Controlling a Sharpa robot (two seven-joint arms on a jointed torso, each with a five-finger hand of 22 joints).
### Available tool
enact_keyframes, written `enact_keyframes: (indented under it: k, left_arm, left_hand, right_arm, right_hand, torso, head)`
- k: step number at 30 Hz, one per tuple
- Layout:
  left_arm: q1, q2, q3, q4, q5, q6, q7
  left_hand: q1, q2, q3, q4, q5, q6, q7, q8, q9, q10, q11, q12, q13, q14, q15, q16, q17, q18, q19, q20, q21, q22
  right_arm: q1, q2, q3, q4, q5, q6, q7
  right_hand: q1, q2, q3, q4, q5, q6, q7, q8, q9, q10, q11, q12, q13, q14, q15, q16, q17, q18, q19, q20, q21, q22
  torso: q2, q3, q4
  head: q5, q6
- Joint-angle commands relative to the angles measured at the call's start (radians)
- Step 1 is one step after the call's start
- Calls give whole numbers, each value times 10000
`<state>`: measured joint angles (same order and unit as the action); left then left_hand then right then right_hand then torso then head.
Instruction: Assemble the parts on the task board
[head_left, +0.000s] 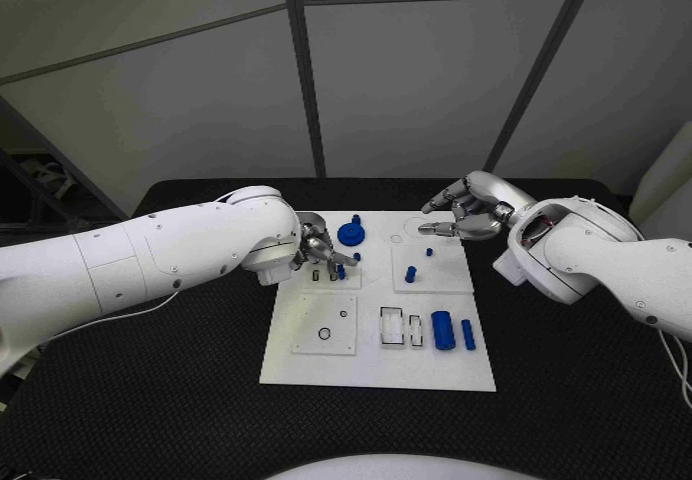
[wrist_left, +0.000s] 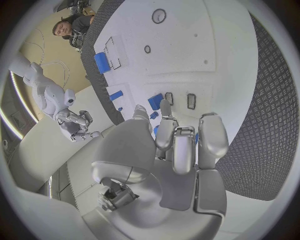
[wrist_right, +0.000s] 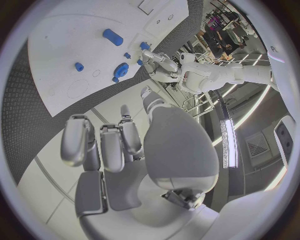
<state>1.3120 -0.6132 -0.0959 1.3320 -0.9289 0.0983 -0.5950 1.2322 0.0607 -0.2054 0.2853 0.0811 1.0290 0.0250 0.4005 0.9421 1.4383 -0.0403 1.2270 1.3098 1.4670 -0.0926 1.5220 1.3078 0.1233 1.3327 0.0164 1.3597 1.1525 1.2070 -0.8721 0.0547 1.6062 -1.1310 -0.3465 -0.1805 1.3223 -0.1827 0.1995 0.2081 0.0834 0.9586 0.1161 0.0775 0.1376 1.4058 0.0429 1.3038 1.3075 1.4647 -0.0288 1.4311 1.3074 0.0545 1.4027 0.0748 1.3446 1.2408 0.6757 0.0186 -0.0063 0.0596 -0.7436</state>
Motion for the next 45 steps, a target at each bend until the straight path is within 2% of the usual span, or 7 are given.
enact_keyframes:
  k: [1, 15, 20, 31, 33, 38, 45]
  left_arm:
    - [20, 38, 5, -31, -98, 159, -64]
    - [21, 144, 5, -116, -97, 254, -61]
    - [21, 178, 5, -138, -97, 296, -68]
    - [21, 161, 6, -115, -96, 340, -7]
    - [21, 151, 6, -99, -90, 361, 12]
    - [21, 95, 6, -32, 59, 365, 89]
    - [19, -98, 11, 206, 228, 112, 264]
  left_hand:
    - [151, 28, 11, -60, 48, -45, 1, -78, 50, 84, 4, -36, 316, 866, -30, 42, 1978, -366, -84, 18, 35, 3]
    - [738, 282, 136, -295, 194, -4, -12, -318, 429, 111, -5, -135, 441, 866, -34, 40, 1983, -356, -124, 20, 12, 10]
    - [994, 342, 165, -427, 1044, 4, -29, -494, 582, 122, -21, -195, 503, 867, -46, 41, 1988, -355, -133, 8, 6, 28]
    - [1858, 602, 453, -1027, 1198, 23, -76, -868, 789, 117, -63, -376, 571, 861, -80, 21, 1968, -339, -187, -22, -43, -1]
    - [2098, 588, 561, -1180, 2516, -53, -43, -1039, 782, 93, -68, -443, 578, 858, -82, 14, 1961, -331, -204, -53, -58, -7]
    - [2495, 468, 935, -1440, 4314, -95, -18, -1355, 818, 74, -38, -615, 578, 857, -75, 9, 1960, -329, -241, -35, -93, -24]
    - [2459, -50, 2784, -1673, 4359, -13, 135, -1664, 1108, 131, 53, -809, 622, 856, 26, 2, 1958, -321, -271, 48, -109, 22]
  right_arm:
    - [23, 14, 8, 1, -27, 91, 3]
    - [23, 28, 8, -13, -27, 115, 0]
    - [23, 32, 8, -15, -27, 124, 0]
    - [23, 52, 8, -37, -28, 152, -3]
    - [23, 57, 8, -41, -28, 155, -3]
    - [23, 70, 8, -51, -28, 156, 3]
    - [22, 73, 8, -60, -28, 153, 11]
  right_hand:
    - [-15, -62, -4, 77, 48, 70, 30, -59, 9, 6, -60, -34, 355, 476, -78, -24, 297, 175, -95, 6, -23, -9]
    - [-16, -59, -5, 86, 55, 75, 29, -61, 13, 6, -61, -35, 353, 475, -80, -32, 289, 176, -97, 4, -32, -18]
    - [-16, -59, -5, 86, 55, 75, 29, -61, 13, 6, -61, -35, 353, 475, -80, -32, 289, 176, -98, 4, -32, -19]
    - [21, -44, 11, 85, 85, 85, 25, -65, 24, 14, -66, -27, 356, 474, -84, -47, 277, 181, -105, 1, -58, -45]
    - [26, -41, 13, 84, 90, 86, 25, -66, 25, 15, -66, -27, 356, 474, -84, -48, 278, 181, -105, 0, -59, -46]
    - [26, -41, 13, 84, 90, 86, 25, -66, 25, 15, -66, -27, 356, 474, -84, -48, 278, 181, -105, 0, -59, -46]
    - [26, -41, 13, 84, 90, 86, 25, -66, 25, 15, -66, -27, 356, 474, -84, -48, 278, 181, -105, 0, -59, -46]
  torso:
    - [6, -1, 7]
    - [16, -13, 12]
    - [26, -11, 8]
    - [20, -14, 16]
    - [20, -15, 15]
    - [22, -15, 15]
    - [25, -19, 32]
  head:
    - [-5, -12]
    - [-24, -56]
    - [-19, -65]
    - [-32, -113]
    - [-33, -115]
    - [-36, -125]
    - [-41, -151]
